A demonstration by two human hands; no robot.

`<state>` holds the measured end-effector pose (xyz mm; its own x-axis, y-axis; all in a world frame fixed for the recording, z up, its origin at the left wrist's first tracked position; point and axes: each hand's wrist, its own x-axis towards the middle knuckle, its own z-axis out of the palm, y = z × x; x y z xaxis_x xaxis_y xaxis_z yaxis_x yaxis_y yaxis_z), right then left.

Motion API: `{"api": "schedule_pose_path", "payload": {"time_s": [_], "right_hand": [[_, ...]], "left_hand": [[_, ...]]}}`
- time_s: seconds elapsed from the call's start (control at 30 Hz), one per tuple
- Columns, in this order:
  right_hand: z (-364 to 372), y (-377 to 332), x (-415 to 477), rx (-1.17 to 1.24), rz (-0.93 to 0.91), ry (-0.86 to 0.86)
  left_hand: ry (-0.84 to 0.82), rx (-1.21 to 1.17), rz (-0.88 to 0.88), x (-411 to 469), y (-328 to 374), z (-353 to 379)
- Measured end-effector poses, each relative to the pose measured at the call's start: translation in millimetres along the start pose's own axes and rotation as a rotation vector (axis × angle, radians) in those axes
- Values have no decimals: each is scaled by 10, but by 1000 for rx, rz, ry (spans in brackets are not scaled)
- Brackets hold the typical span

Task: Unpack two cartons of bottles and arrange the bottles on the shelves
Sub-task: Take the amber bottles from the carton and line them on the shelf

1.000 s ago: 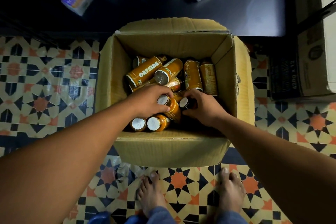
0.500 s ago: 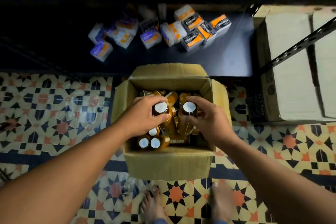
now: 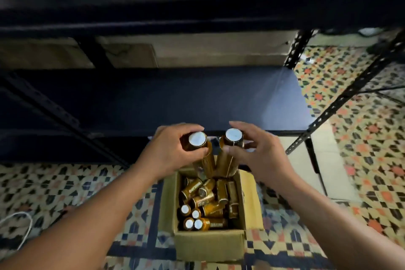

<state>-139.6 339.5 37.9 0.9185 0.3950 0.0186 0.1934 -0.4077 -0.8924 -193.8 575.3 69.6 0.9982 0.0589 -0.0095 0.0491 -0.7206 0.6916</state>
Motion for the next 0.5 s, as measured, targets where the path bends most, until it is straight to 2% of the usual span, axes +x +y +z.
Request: {"api": "schedule_pose_path", "payload": {"time_s": [0.23, 0.5], "right_hand": [[-727, -1601, -55, -56, -184, 91], [-1256, -2754, 46, -39, -265, 211]], "left_hand": [[39, 10, 164, -179, 1341, -1240], [86, 63, 320, -140, 2257, -2321]]}}
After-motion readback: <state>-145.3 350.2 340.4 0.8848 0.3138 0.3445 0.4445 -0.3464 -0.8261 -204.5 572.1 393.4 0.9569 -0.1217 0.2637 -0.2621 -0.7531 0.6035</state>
